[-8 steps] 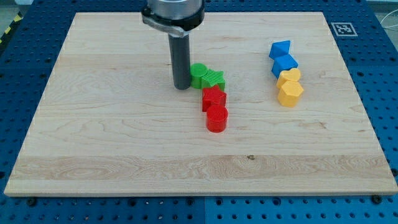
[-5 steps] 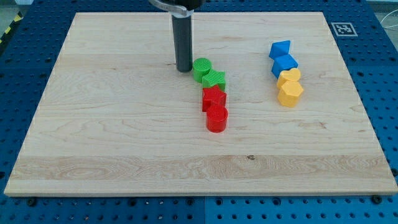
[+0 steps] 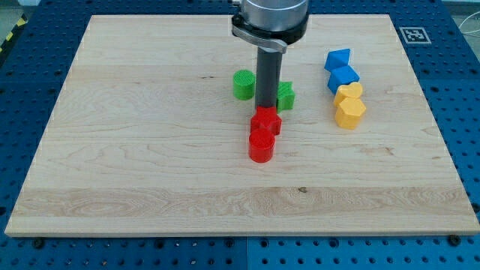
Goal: Push the green star towards the top center
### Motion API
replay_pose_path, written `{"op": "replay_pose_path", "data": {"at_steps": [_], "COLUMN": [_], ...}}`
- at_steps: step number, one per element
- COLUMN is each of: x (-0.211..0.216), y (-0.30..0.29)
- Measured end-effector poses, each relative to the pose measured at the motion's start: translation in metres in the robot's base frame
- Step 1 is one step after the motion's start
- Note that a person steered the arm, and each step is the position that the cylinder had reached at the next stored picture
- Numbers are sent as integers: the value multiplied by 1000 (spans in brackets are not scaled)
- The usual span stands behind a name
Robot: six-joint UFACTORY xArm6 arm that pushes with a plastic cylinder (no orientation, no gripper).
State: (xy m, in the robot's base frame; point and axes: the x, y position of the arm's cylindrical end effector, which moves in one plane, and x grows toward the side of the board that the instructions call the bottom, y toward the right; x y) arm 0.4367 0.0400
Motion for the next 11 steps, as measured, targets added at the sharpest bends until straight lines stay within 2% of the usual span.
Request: {"op": "replay_pose_path", "data": {"at_steps": [2,5,7,11], "x": [21,-30,-40,-112], "y": [26,27,24,1]}}
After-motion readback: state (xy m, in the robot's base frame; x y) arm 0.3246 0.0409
